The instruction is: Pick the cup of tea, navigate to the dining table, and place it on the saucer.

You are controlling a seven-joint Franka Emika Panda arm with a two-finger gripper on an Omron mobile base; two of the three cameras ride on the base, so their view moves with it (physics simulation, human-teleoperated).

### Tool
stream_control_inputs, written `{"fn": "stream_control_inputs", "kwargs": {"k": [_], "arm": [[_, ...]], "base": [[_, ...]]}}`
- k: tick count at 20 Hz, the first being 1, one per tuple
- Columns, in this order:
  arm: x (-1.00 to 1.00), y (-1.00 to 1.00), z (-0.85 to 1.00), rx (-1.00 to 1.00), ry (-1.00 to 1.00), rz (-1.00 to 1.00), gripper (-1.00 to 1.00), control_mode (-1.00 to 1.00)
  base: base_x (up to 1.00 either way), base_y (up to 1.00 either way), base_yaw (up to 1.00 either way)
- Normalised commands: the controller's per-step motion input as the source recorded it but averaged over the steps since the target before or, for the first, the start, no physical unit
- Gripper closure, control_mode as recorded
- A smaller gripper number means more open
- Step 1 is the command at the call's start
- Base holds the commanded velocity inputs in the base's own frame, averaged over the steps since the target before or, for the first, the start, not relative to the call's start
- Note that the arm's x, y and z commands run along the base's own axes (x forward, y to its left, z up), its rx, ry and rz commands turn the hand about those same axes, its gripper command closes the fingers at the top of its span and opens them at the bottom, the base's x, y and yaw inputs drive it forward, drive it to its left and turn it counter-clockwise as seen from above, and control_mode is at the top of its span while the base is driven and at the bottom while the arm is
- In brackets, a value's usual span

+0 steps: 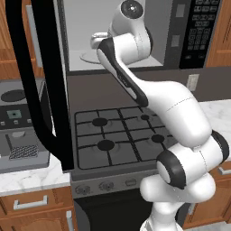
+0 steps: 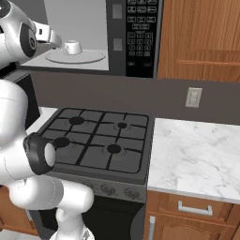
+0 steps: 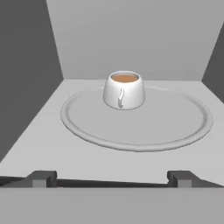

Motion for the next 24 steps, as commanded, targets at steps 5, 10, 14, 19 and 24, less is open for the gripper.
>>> {"fn": "stream_control_inputs", "kwargs": {"k": [5, 10, 14, 19, 24], "arm": [[0.14, -0.02, -0.27, -0.01, -0.03, 0.00, -1.00, -1.00], [0.29, -0.07, -0.01, 0.00, 0.00, 0.00, -1.00, -1.00], [0.47, -0.06, 0.00, 0.00, 0.00, 0.00, -1.00, -1.00], [0.55, -0.02, -0.01, 0.00, 0.00, 0.00, -1.00, -1.00], [0.40, 0.00, -0.02, 0.00, 0.00, 0.00, -1.00, -1.00]], "base": [[0.00, 0.00, 0.00], [0.00, 0.00, 0.00], [0.00, 0.00, 0.00], [0.00, 0.00, 0.00], [0.00, 0.00, 0.00]]}}
